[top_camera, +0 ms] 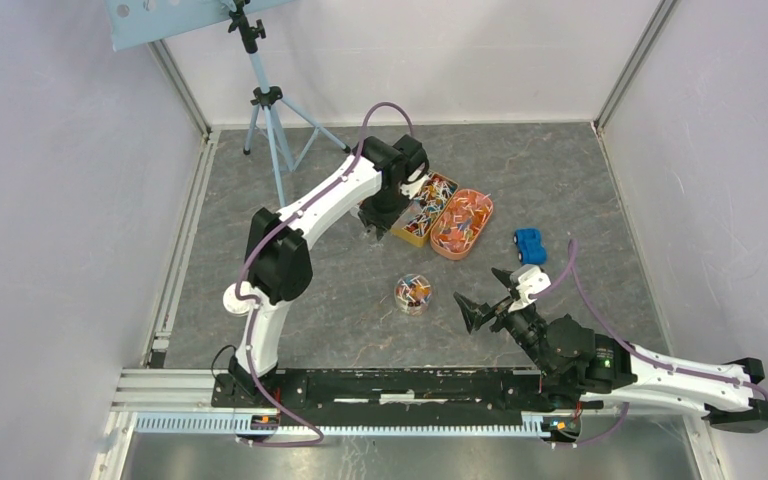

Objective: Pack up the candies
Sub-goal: Scoop the fake candies from the storage box.

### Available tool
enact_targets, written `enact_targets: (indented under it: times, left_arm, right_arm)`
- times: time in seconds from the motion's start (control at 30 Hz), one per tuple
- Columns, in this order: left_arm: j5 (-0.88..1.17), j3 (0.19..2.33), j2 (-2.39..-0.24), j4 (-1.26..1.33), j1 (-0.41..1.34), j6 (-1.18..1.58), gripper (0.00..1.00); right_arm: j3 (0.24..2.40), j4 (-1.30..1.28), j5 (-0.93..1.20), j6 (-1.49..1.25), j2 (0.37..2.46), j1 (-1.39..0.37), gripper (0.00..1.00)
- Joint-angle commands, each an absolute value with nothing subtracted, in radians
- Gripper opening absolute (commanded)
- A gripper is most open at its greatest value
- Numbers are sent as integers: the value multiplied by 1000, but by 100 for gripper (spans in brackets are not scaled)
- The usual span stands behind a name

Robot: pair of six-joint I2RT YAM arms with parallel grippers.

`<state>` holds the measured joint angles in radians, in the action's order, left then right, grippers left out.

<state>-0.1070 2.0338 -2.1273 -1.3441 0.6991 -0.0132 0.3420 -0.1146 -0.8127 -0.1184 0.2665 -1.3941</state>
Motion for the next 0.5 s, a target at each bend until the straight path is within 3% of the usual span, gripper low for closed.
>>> enact_targets:
  times: [0.0,0.47]
  left_arm:
    - [-115,2112,-2154,-1355,697,-57,2]
    - [-90,2187,-2231,-1332,665,-67,2]
  right_arm:
    - [367,-100,-828,-114,263,-1398,98]
    - [371,-85,-840,-103,276,-1399,98]
